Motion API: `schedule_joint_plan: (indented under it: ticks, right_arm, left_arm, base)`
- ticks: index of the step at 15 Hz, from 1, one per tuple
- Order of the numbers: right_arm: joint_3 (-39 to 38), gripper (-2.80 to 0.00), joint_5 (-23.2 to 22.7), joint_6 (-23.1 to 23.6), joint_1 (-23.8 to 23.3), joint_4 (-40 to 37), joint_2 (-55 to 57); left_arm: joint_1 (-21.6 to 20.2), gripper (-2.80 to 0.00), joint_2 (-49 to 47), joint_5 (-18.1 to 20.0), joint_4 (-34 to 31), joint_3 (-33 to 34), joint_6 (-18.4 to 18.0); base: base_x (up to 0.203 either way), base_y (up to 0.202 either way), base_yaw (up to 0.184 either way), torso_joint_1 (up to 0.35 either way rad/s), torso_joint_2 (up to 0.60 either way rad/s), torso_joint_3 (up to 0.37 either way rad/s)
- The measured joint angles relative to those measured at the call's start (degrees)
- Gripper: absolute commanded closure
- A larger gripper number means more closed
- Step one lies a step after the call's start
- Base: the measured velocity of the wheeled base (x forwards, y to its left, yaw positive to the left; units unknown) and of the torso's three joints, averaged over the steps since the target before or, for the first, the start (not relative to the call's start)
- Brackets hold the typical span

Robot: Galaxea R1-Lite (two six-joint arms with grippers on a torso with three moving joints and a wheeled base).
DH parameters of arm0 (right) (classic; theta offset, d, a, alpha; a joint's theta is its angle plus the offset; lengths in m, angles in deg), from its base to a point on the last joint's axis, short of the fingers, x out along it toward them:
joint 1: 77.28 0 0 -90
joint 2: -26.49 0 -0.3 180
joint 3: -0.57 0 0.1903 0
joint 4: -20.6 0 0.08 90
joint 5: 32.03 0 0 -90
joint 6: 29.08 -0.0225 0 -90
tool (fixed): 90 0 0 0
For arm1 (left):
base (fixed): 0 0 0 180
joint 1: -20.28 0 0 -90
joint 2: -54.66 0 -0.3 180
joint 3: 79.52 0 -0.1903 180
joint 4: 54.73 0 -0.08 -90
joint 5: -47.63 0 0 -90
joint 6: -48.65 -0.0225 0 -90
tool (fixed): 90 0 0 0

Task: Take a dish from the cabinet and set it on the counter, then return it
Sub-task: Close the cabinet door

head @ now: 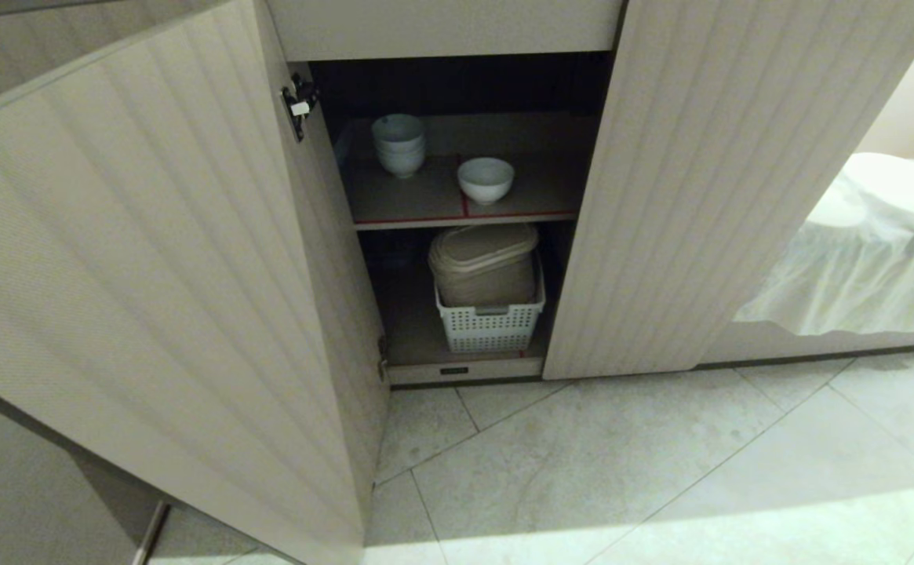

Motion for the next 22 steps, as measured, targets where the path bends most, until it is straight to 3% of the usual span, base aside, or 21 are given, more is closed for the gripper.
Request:
schedule_joint_plan:
  ticks: [3,5,8,12,15,22]
  right_arm:
    - [0.0,0.0,0.0,0.0,0.0,0.0,0.0]
    - [0.0,0.0,0.0,0.0,0.0,0.0,0.0]
    - [0.0,0.0,0.0,0.0,0.0,0.0,0.0]
    - [0.0,0.0,0.0,0.0,0.0,0.0,0.0]
    - [0.0,0.0,0.0,0.0,0.0,0.0,0.0]
    - [0.0,0.0,0.0,0.0,0.0,0.0,0.0]
  left_arm:
    - [0.0,0.0,0.0,0.4,0.0,0.0,-3.3]
    - [0.0,0.0,0.0,0.7,-0.1,0.0,-3.6]
    - [0.0,0.0,0.0,0.0,1.1,-0.9,0.4]
    - [0.0,0.0,-0.1,-0.6,1.9,-2.2,0.9]
    - [0.0,0.0,-1.2,-3.7,0.4,-5.6,2.4]
    - [1.7,0.0,-11.1,-3.3,4.5,-9.0,7.2]
  base:
    - [0.0,0.0,0.0,0.0,0.0,0.0]
    - [0.0,0.0,0.0,0.0,0.0,0.0]
    - [0.0,0.0,0.0,0.0,0.0,0.0]
    - [0.0,0.0,0.0,0.0,0.0,0.0]
    - [0.0,0.0,0.0,0.0,0.0,0.0]
    - [0.0,0.0,0.0,0.0,0.0,0.0]
